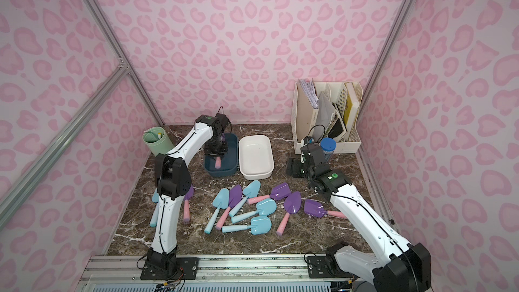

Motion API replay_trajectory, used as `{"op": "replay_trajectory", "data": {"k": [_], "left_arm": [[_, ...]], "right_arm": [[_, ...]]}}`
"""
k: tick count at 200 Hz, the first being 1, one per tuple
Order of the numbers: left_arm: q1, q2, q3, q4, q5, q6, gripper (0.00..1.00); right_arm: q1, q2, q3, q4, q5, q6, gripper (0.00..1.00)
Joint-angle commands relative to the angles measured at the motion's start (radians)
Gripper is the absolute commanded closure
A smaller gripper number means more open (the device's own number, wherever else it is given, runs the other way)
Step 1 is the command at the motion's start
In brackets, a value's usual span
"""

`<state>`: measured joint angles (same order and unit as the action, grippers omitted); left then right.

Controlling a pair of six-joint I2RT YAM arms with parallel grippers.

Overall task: Sort the small shovels by color and place them into the storage box
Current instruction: Place the shovel in the storage box.

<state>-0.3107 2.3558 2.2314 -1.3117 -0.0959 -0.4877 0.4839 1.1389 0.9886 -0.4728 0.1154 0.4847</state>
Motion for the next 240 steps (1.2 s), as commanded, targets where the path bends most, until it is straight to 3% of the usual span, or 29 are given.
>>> {"op": "replay_trajectory", "data": {"k": [1, 135, 240], "left_arm": [[0.010, 0.032, 0.021, -0.036, -0.020, 0.019, 1.00], [0.028, 0.121, 0.047, -0.046, -0.018, 0.061, 1.00], [0.028, 0.109, 0.045, -0.056, -0.001, 0.080, 0.77]], "right_arm": [[-0.006, 0.000, 0.001, 0.010, -0.013, -0.011, 0.11], [-0.044, 0.007, -0.009, 0.007, -0.030, -0.019, 0.11], [-0.057, -0.008, -0.009, -0.003, -0.021, -0.023, 0.11]]}}
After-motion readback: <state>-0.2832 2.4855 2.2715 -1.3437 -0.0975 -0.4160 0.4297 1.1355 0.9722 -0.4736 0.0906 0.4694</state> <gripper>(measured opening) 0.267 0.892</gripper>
